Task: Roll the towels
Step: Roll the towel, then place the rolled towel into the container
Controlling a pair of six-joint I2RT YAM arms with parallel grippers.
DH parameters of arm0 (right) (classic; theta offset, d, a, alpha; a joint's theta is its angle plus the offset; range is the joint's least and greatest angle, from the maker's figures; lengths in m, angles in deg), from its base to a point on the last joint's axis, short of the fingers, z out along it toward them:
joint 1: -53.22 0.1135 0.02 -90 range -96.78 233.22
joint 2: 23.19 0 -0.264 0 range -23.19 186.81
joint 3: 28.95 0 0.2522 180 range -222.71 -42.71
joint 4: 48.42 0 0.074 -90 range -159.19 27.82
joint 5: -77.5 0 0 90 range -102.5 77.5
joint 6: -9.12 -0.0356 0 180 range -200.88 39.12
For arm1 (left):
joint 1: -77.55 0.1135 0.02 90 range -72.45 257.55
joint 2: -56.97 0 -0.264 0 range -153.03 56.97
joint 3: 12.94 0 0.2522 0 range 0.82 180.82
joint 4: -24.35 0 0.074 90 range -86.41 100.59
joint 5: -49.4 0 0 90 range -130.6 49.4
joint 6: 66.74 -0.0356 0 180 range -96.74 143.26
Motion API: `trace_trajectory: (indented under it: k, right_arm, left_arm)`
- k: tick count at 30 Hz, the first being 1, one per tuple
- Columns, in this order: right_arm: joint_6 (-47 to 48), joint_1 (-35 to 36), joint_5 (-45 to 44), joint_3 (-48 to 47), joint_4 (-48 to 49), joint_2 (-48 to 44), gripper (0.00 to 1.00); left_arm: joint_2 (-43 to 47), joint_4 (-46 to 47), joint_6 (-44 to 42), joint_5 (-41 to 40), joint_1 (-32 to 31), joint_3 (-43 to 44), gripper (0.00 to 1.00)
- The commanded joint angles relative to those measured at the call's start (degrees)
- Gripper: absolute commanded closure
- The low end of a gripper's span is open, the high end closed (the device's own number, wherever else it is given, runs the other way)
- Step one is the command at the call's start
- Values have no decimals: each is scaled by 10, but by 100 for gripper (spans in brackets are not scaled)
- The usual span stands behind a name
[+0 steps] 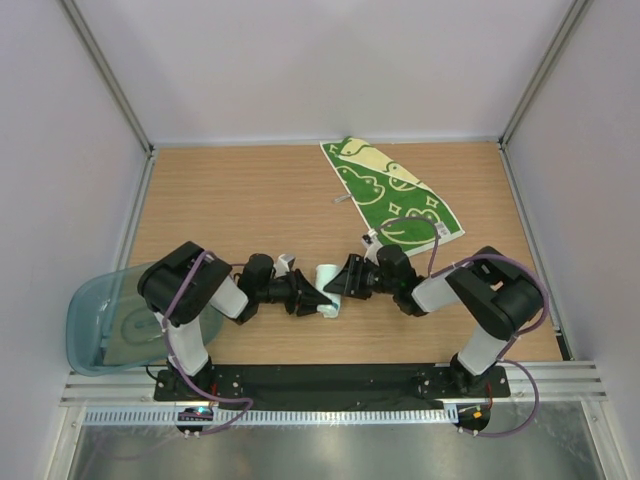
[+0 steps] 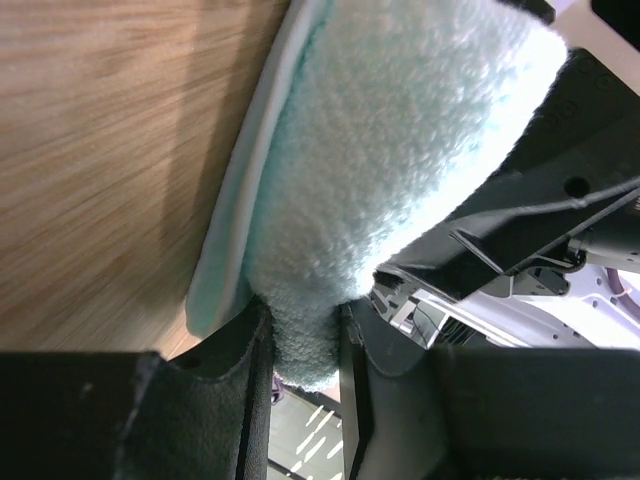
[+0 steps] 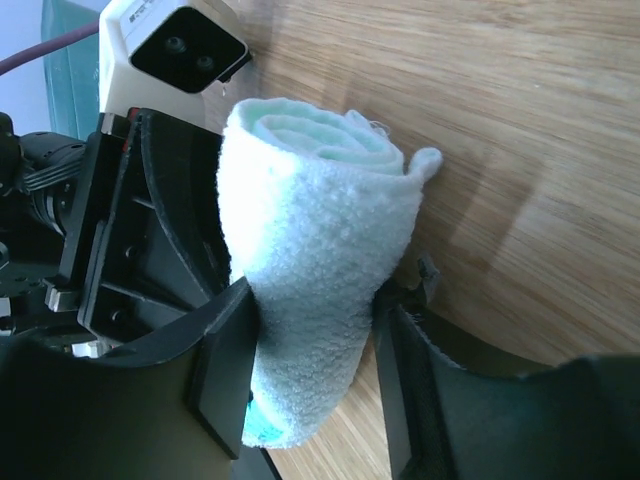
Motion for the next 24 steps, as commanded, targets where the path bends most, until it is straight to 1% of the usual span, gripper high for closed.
trace_trajectory:
  k: [1,2,3,4,5,6,7,9,11,12,13,15,16,17,18,19,20,24]
  right_arm:
    - [-11,14,-15,0,54,41,48]
    - [-18,14,-13,1,70,56,51]
    - [-32,15,-11,2,97,64,62]
    - [-37,16,-8,3,107,69,67]
    - [-41,16,-8,4,115,74,71]
    - [-46,15,-8,3,124,75,78]
    - [-47,15,-8,1,124,73,80]
    - [-42,16,-8,-2,108,61,86]
    - [-35,15,-11,-9,89,44,88]
    - [-28,14,-12,-12,67,25,89]
    - [-23,14,-14,-18,54,14,90]
    - [-12,11,-18,-27,6,-20,91]
    - [-1,10,-18,-35,-10,-31,91]
    - [3,8,-23,-40,-27,-45,91]
    - [10,4,-26,-43,-62,-73,91]
    - [23,4,-29,-53,-82,-89,91]
    - [29,4,-32,-59,-123,-102,92]
    - [48,1,-39,-82,-200,-166,92]
  left_arm:
    - [-41,-96,45,-6,13,-8,100]
    - [-43,-95,45,-4,13,-7,100]
    - [-42,-95,43,-4,13,-7,99]
    - [-43,-95,41,-4,13,-8,99]
    - [-41,-95,39,-4,13,-7,96]
    - [-38,-100,34,-5,13,-7,93]
    - [-35,-106,30,-6,13,-8,86]
    - [-14,-126,9,-11,12,-5,78]
    - [20,-188,-16,-18,10,10,69]
    - [31,-220,-53,-21,7,22,66]
    - [47,-311,-80,-27,4,34,62]
    - [92,-396,-121,-61,-6,75,59]
    - [106,-433,-158,-76,-10,88,56]
    - [120,-496,-170,-87,-13,103,55]
    - [146,-516,-182,-106,-17,122,53]
    - [158,-533,-194,-114,-19,132,50]
    - [170,-566,-199,-120,-20,139,49]
    - [226,-605,-210,-142,-27,168,46]
